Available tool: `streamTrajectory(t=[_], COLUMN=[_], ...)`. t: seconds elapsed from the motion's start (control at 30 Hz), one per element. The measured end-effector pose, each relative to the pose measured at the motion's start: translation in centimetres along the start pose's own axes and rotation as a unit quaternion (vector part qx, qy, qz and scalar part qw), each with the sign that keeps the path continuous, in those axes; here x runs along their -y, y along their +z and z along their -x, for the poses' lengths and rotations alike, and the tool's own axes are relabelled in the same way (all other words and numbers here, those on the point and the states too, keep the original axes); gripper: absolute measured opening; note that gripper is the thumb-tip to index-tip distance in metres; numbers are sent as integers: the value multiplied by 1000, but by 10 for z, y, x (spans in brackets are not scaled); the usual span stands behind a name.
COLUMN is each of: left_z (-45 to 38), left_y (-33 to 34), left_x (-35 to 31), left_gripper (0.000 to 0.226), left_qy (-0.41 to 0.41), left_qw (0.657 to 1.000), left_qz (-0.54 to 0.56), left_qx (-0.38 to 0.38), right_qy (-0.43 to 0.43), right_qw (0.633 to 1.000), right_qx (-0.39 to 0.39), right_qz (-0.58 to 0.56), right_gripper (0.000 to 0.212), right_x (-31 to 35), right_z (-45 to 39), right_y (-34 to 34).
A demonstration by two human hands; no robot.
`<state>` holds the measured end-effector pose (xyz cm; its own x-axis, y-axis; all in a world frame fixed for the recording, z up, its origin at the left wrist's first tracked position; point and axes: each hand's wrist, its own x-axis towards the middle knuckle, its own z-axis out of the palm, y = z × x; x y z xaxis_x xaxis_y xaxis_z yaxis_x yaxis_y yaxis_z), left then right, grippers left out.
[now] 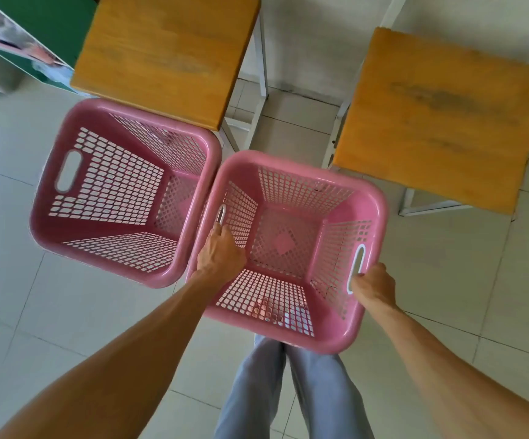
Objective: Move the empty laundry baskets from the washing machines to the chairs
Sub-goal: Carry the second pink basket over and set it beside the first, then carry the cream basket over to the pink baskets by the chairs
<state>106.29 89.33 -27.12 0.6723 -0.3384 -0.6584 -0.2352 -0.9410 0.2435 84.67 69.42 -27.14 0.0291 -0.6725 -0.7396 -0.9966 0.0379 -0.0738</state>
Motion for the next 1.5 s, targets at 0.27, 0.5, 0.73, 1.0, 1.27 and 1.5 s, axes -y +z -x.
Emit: streamTrajectory(t=[0.27, 0.5, 0.73, 1.0, 1.27, 1.5], left_z=[73, 139, 200, 271, 366, 473], left_y=[-27, -41, -34, -4, 60, 140], left_x=[-57, -105, -132, -155, -199, -246], left_gripper=[16, 16, 14, 43, 51, 54], left_qy=[114, 246, 370, 456, 522, 583], left_qw=[990, 953, 899, 823, 719, 624], left_qz=[-49, -131, -190, -280, -395, -459], left_qx=[66, 120, 140, 191, 234, 246], right_qy=[-85, -104, -76, 32, 139, 238], right_qw=[995, 994, 993, 977, 912, 831], right_qx=[50, 15, -46, -98, -172, -231], right_qz=[4, -21, -76, -187, -346, -446], right_gripper=[36, 40, 37, 46, 54, 52], right_x=[-16, -35, -78, -177, -274, -377], right_z=[67, 163, 231, 309, 361, 401], right_y=[-24, -57, -63, -32, -11, 14])
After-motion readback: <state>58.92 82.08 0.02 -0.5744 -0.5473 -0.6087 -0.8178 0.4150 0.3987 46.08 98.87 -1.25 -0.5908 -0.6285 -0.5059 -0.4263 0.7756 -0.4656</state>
